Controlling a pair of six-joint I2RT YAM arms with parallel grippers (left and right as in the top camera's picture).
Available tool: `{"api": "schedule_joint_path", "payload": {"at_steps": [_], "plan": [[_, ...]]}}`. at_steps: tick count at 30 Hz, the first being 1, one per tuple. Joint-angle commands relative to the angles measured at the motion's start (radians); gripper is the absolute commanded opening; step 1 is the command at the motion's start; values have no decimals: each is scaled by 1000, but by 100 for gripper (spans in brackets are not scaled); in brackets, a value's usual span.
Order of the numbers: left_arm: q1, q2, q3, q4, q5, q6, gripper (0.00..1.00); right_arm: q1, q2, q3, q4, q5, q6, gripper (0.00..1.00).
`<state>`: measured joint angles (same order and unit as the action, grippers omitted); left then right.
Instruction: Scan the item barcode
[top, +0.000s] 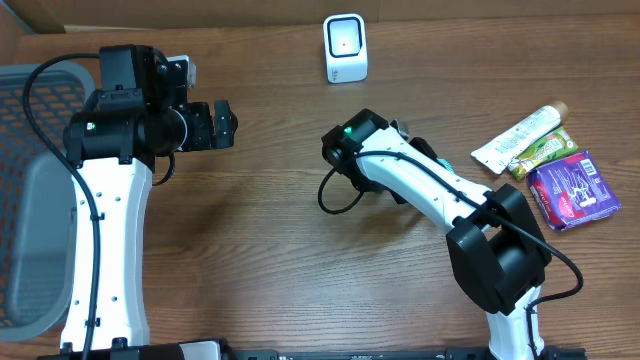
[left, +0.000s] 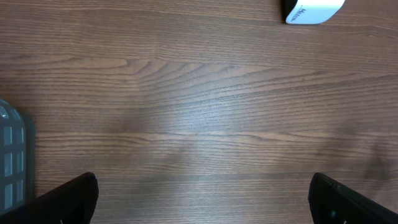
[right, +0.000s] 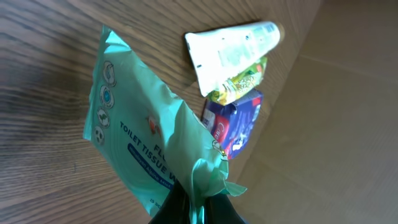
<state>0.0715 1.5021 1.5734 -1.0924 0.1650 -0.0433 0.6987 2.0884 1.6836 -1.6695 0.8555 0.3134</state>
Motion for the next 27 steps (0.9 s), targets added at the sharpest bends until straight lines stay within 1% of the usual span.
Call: {"api": "schedule_joint_path", "payload": {"at_steps": [1, 4, 20, 21, 24, 27], "plan": [[-6, 3, 18, -1, 8, 25, 100, -6, 1, -24, 35, -23, -45, 4], [-6, 3, 18, -1, 8, 25, 100, -6, 1, -32, 60, -102, -85, 4], [-6, 3, 18, -1, 8, 25, 100, 20, 1, -34, 58, -215, -86, 4], [-6, 3, 18, -1, 8, 25, 99, 25, 1, -34, 59, -225, -86, 4], [-6, 3, 18, -1, 8, 25, 99, 52, 1, -33, 71, -252, -87, 10], [-6, 3, 18, -1, 8, 25, 100, 88, 1, -33, 79, -251, -87, 11]]}}
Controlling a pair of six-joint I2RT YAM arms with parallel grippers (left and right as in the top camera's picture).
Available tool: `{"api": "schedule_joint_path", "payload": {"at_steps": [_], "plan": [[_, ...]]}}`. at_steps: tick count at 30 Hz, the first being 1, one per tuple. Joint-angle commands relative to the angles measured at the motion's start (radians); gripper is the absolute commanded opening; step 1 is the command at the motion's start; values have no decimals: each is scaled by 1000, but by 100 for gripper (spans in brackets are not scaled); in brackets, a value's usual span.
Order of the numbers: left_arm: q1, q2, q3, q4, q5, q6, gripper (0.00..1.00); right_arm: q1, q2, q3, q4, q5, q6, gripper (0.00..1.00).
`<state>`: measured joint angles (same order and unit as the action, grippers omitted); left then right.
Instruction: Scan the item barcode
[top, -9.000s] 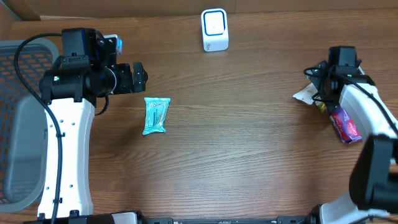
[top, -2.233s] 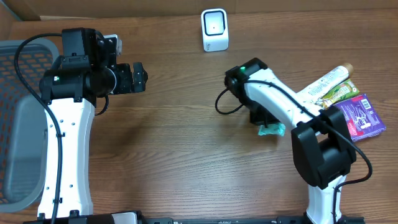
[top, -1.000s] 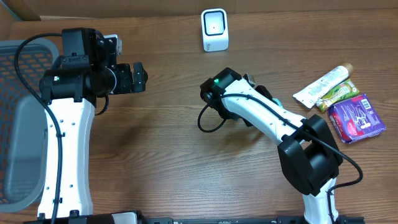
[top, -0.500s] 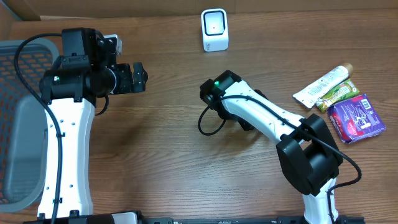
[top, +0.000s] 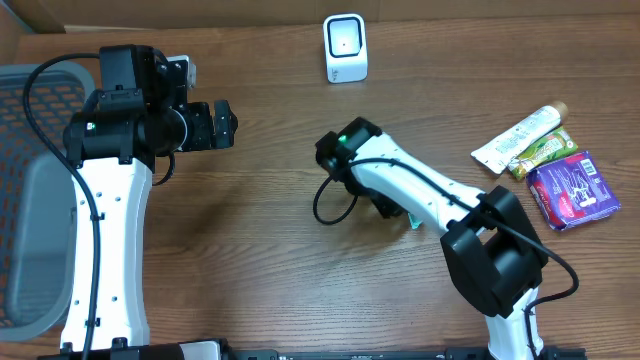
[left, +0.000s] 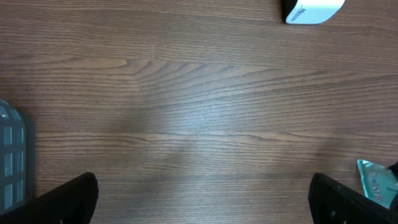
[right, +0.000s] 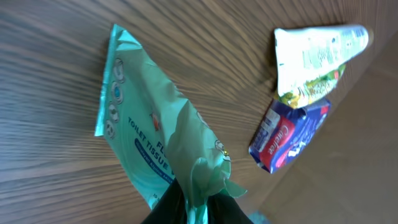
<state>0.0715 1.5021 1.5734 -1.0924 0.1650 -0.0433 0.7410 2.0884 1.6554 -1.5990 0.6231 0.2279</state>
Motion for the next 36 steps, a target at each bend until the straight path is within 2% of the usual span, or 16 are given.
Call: {"api": "schedule_joint_path", "payload": {"at_steps": [1, 4, 6, 8, 12, 17, 19, 22, 26, 28, 33, 36], "plan": [[-6, 3, 18, -1, 8, 25, 100, 56, 1, -5, 13, -19, -2, 12], [-6, 3, 18, -1, 8, 25, 99, 94, 1, -5, 41, -23, -1, 12], [-6, 3, 18, 0, 8, 25, 100, 123, 1, -5, 68, -39, -1, 15], [-6, 3, 18, -1, 8, 25, 99, 150, 1, -5, 98, -66, -1, 33], [-6, 3, 18, -1, 8, 25, 100, 196, 1, -5, 144, -86, -1, 49], [-6, 3, 18, -1, 8, 25, 100, 208, 1, -5, 151, -86, -26, 59], [-6, 3, 18, -1, 8, 25, 100, 208, 1, -5, 174, -87, -17, 72], [-6, 3, 18, -1, 8, 25, 100, 205, 1, -5, 229, -146, -17, 80], [-6, 3, 18, -1, 8, 25, 100, 205, 1, -5, 319, -336, -13, 80], [-6, 3, 18, -1, 8, 25, 100, 205, 1, -5, 377, -427, 93, 81], [-6, 3, 18, -1, 8, 25, 99, 205, 1, -5, 401, -390, 600, 77], [-6, 3, 18, -1, 8, 25, 100, 200, 1, -5, 359, -351, 702, 77]]}}
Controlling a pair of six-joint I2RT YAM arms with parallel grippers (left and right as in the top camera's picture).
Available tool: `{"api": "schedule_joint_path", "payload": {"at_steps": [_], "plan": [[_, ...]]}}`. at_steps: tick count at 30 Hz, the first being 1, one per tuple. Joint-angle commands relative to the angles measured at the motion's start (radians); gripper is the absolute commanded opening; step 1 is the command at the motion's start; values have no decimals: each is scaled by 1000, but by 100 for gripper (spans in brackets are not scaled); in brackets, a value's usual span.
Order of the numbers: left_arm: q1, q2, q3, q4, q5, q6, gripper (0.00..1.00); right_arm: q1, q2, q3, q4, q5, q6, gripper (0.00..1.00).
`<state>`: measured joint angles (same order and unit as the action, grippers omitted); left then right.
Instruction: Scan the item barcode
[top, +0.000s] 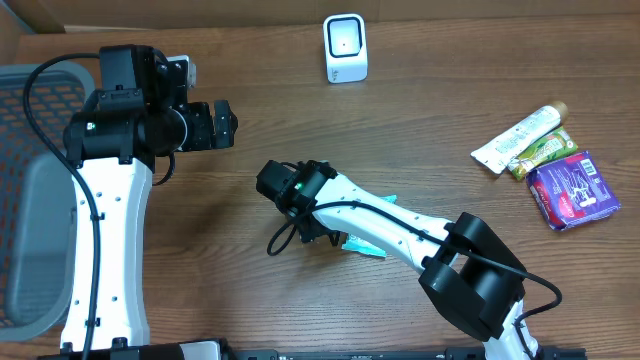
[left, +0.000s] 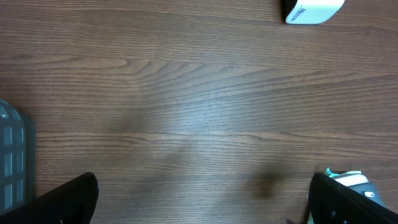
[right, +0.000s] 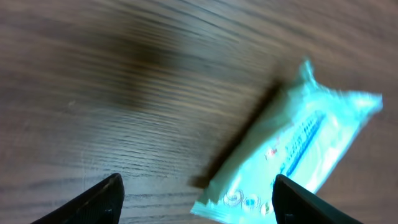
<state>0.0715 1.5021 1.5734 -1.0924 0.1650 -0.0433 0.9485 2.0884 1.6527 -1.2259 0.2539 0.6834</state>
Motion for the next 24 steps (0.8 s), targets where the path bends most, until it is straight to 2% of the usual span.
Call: {"api": "schedule_joint_path", "payload": {"at_steps": [1, 7, 12, 16, 17, 22, 24], "plan": [[-6, 3, 18, -1, 8, 25, 100, -13, 1, -3, -26, 18, 264, 76], [-6, 3, 18, 0, 8, 25, 100, -35, 3, -38, -27, 14, 290, 67], [-6, 3, 18, -1, 8, 25, 99, -77, 5, -88, -12, -40, 287, 64], [-6, 3, 18, 0, 8, 25, 100, -139, 28, -103, 18, -145, 225, 58], [-6, 3, 18, -1, 8, 25, 100, -146, 32, -103, 18, -153, 225, 56], [-6, 3, 18, 0, 8, 25, 100, -159, 48, -103, 18, -171, 221, 25], [-6, 3, 18, -1, 8, 25, 100, -159, 48, -103, 18, -171, 221, 23]]}}
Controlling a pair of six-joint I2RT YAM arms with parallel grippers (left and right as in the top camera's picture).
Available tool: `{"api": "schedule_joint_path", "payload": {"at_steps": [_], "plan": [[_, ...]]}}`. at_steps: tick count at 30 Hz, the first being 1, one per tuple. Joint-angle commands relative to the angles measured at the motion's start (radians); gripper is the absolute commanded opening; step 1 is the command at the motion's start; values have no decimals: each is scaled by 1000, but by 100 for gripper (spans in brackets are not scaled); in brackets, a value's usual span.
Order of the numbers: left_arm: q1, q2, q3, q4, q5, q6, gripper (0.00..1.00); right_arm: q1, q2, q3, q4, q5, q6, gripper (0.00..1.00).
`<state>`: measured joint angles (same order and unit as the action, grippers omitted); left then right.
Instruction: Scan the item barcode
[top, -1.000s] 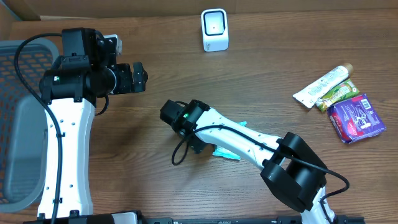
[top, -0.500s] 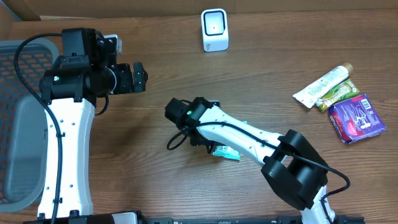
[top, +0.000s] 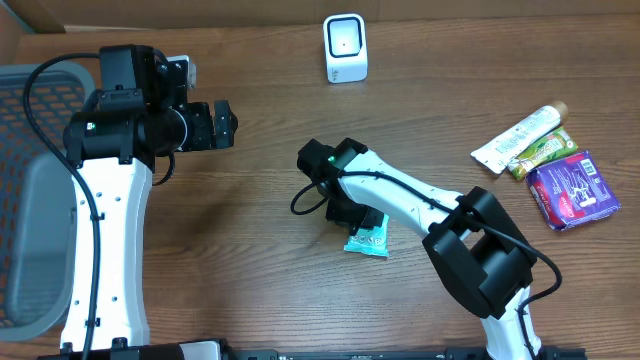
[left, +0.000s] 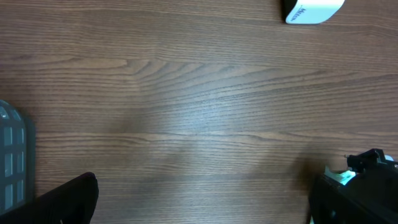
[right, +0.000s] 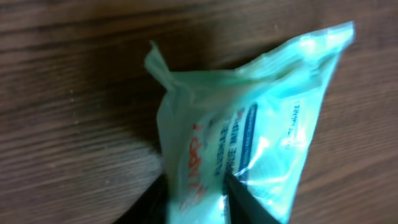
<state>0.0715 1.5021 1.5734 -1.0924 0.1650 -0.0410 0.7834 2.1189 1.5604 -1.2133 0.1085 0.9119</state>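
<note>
A teal pack of toilet wipes (right: 261, 118) lies on the wooden table, seen from overhead at the table's middle (top: 367, 241). My right gripper (right: 196, 190) is down on it, its two dark fingers pinched on the pack's near end. The white barcode scanner (top: 345, 47) stands at the far edge, its face toward the table; its base shows in the left wrist view (left: 311, 10). My left gripper (left: 205, 205) hangs open and empty above bare wood at the left (top: 226, 122).
A grey mesh basket (top: 30, 190) sits at the left edge. At the right lie a white tube (top: 520, 137), a green sachet (top: 545, 150) and a purple pack (top: 572, 190). The right arm's cable loops beside the wipes (top: 305, 200).
My right gripper was open, left of the pack lying on the table. Now it is over the pack with its fingers shut on the pack's end. The left arm has not moved.
My right gripper first held the wipes pack over the table right of centre, and still held it a little nearer the middle. Then the pack lay on the table with the gripper open to its left. Now the gripper is shut on it again.
</note>
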Motion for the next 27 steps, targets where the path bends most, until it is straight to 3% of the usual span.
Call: {"api": "schedule_joint_path", "payload": {"at_steps": [1, 7, 8, 9, 10, 15, 23, 27], "plan": [[-6, 3, 18, -1, 8, 23, 99, 6, 17, -10, 5, -25, -8, 23], [-6, 3, 18, -1, 8, 23, 100, -1, 42, -10, 28, -60, -36, 23], [-6, 3, 18, -1, 8, 23, 100, -8, 47, -10, 32, -75, -51, 19], [-6, 3, 18, 0, 8, 23, 99, -18, 51, -10, 35, -94, -61, 6], [-6, 3, 18, 0, 8, 23, 100, -30, 55, -10, 34, -111, -72, 4], [-6, 3, 18, -1, 8, 23, 100, -79, 58, -3, 43, -198, -139, 4], [-6, 3, 18, -1, 8, 23, 100, -87, 16, 93, 58, -486, -498, 4], [-6, 3, 18, 0, 8, 23, 100, -89, -39, 116, 73, -610, -580, 4]]}}
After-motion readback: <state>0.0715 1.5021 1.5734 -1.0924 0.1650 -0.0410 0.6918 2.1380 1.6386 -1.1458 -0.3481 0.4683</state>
